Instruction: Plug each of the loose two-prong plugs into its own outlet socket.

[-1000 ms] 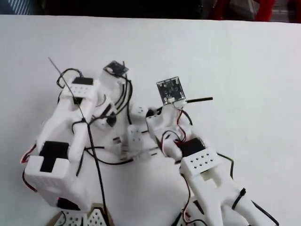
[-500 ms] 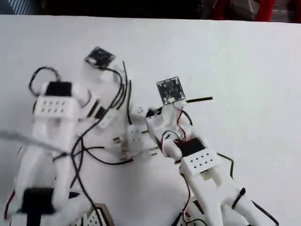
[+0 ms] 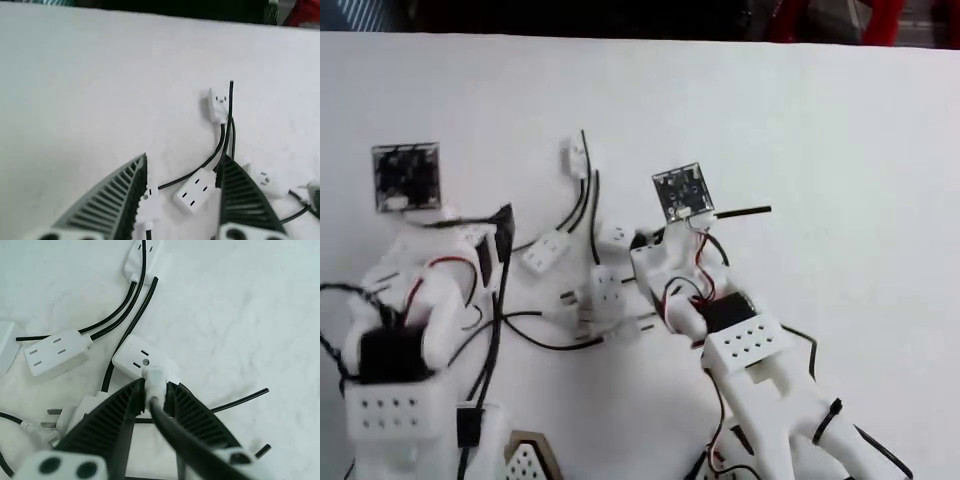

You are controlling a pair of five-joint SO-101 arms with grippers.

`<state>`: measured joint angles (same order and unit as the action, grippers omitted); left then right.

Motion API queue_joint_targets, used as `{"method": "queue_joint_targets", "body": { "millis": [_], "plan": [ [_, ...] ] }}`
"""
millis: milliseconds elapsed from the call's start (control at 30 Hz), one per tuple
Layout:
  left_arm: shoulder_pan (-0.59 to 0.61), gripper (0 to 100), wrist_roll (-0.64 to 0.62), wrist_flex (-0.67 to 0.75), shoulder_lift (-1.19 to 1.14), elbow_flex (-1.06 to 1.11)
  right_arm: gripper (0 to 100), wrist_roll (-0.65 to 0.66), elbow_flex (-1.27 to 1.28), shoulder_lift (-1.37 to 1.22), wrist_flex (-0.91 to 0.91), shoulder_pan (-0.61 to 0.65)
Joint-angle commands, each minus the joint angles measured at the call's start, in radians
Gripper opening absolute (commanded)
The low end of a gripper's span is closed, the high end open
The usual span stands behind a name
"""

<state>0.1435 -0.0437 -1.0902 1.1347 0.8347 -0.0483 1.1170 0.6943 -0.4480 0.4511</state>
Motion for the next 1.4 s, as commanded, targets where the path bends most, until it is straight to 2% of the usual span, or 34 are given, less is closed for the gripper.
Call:
{"method": "queue_joint_targets", "body": {
  "millis": [0,200,300,433,600,767,1167,1367],
  "plan": [
    [0.008,23,-0.077,0.021,0.162,0.017,1.7,-0.002,-0.043,0.045,0.015,0.045],
    [0.013,23,-0.089,0.028,0.309,0.071,1.7,0.037,-0.137,0.064,0.015,0.157],
    [0.099,23,-0.089,0.029,0.363,0.072,1.7,0.117,-0.216,0.001,0.015,0.220],
    [0.237,23,-0.095,0.029,0.378,0.077,1.7,0.120,-0.351,-0.176,0.015,0.306],
    [0.285,23,-0.095,0.074,0.381,0.161,1.7,0.126,-0.496,-0.412,0.022,0.378],
    [0.325,23,-0.097,0.157,0.381,0.262,1.7,0.126,-0.534,-0.539,0.024,0.398],
    [0.325,23,-0.092,0.157,0.381,0.279,1.7,0.127,-0.540,-0.573,0.019,0.394],
    [0.325,23,-0.095,0.155,0.381,0.279,1.7,0.127,-0.634,-0.697,0.016,0.371]
  ]
}}
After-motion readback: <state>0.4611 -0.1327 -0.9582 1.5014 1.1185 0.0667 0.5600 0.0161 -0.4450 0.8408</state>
